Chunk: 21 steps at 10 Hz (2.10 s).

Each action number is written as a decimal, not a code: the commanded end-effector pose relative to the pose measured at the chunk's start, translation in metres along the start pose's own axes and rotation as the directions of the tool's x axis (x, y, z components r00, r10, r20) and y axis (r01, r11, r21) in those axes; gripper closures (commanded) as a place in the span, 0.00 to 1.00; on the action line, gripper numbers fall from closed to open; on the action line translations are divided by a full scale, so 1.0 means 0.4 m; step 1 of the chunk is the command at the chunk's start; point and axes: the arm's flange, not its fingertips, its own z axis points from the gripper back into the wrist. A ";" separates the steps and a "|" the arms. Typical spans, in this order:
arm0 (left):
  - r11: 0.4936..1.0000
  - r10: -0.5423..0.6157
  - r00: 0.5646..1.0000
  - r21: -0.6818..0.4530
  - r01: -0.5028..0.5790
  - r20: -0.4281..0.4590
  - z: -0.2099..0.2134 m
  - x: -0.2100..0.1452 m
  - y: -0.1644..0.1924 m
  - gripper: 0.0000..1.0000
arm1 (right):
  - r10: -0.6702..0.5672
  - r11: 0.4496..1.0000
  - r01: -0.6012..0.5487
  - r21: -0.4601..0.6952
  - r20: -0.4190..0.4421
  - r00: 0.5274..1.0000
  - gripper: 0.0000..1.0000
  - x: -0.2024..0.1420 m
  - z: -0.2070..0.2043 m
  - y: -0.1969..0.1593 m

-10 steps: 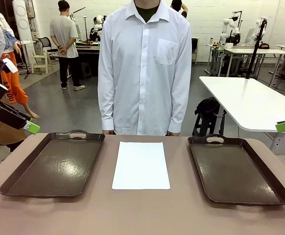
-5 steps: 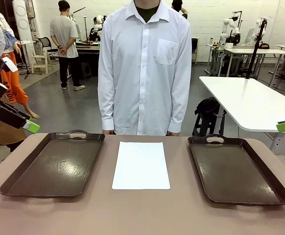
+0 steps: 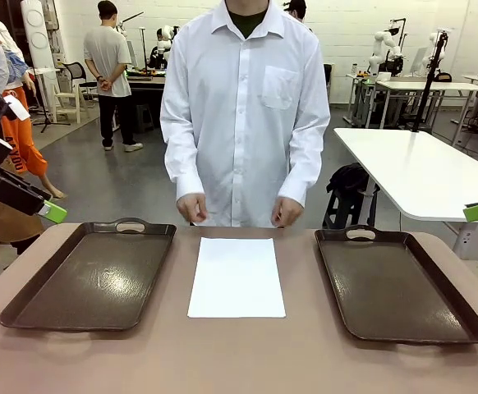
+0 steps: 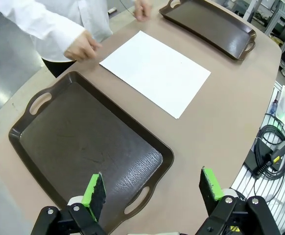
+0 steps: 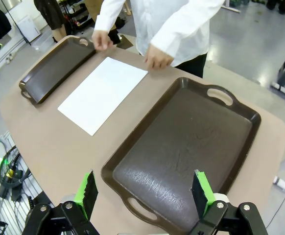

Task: Sort the A4 documents.
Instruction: Receive the A4 Paper.

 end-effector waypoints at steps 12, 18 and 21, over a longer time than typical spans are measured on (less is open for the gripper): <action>1.000 -0.003 1.000 -0.008 0.003 0.014 -0.003 0.000 0.003 0.00 | -0.004 1.000 0.004 0.011 0.004 1.000 0.00 0.000 -0.005 -0.001; 1.000 -0.003 1.000 -0.008 0.003 0.014 -0.003 0.000 0.003 0.00 | -0.004 1.000 0.004 0.011 0.004 1.000 0.00 0.000 -0.005 -0.001; 1.000 -0.003 1.000 -0.008 0.003 0.014 -0.003 0.000 0.003 0.00 | -0.004 1.000 0.004 0.011 0.004 1.000 0.00 0.000 -0.005 -0.001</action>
